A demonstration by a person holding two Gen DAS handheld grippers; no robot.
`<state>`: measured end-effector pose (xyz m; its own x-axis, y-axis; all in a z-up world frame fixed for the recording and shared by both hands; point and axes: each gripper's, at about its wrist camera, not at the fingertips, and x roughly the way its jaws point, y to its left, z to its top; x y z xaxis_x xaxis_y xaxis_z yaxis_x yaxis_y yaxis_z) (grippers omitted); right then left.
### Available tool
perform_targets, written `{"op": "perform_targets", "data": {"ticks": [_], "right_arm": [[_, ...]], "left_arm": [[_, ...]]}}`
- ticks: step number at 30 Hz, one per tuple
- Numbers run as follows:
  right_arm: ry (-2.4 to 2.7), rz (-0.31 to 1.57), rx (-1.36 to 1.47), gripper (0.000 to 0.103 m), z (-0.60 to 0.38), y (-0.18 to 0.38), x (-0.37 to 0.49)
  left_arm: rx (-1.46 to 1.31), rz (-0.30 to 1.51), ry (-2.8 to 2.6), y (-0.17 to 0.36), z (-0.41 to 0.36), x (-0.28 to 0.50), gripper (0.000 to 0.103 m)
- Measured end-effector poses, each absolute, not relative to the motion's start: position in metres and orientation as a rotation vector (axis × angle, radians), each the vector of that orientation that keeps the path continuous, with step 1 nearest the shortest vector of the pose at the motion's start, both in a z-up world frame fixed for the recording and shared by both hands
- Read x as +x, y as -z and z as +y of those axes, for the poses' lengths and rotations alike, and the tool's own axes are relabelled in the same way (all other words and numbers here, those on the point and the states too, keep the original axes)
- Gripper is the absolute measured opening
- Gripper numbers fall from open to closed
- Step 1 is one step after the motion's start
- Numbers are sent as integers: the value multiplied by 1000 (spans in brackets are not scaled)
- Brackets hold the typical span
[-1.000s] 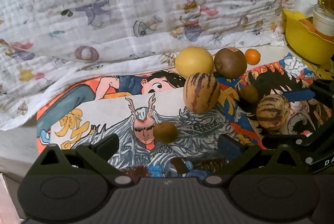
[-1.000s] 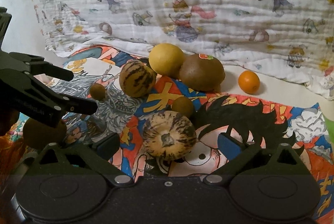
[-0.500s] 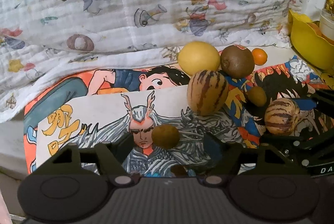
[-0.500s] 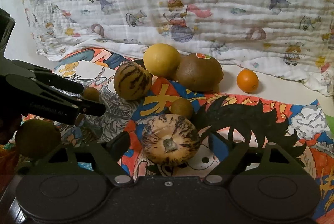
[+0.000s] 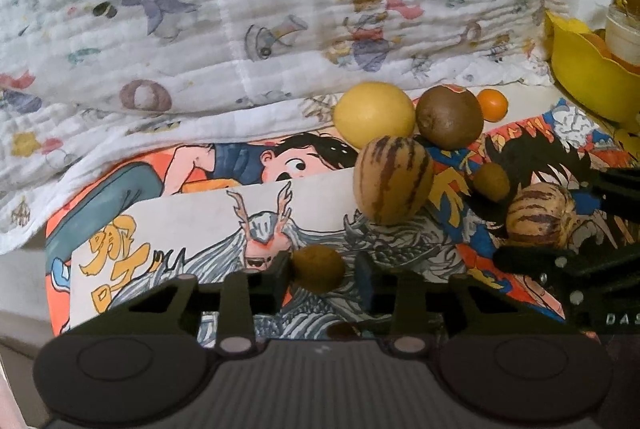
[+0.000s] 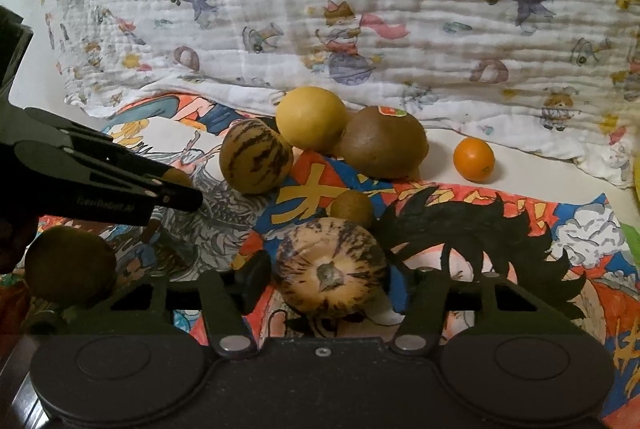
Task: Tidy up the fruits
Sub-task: 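Grasp a small brown fruit with the left tool while the right tool grasps a striped round fruit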
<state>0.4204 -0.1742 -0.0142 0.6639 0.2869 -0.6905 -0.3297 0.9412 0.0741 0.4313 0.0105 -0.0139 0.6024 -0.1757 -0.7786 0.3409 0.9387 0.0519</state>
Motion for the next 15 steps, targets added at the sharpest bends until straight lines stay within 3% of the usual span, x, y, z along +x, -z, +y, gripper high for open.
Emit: {"op": "perform_targets", "data": {"ticks": [15], "right_arm": [[-371,753,2,54,-179,0,406]], "left_arm": [[174,842,290,-5,13,414,31]]}}
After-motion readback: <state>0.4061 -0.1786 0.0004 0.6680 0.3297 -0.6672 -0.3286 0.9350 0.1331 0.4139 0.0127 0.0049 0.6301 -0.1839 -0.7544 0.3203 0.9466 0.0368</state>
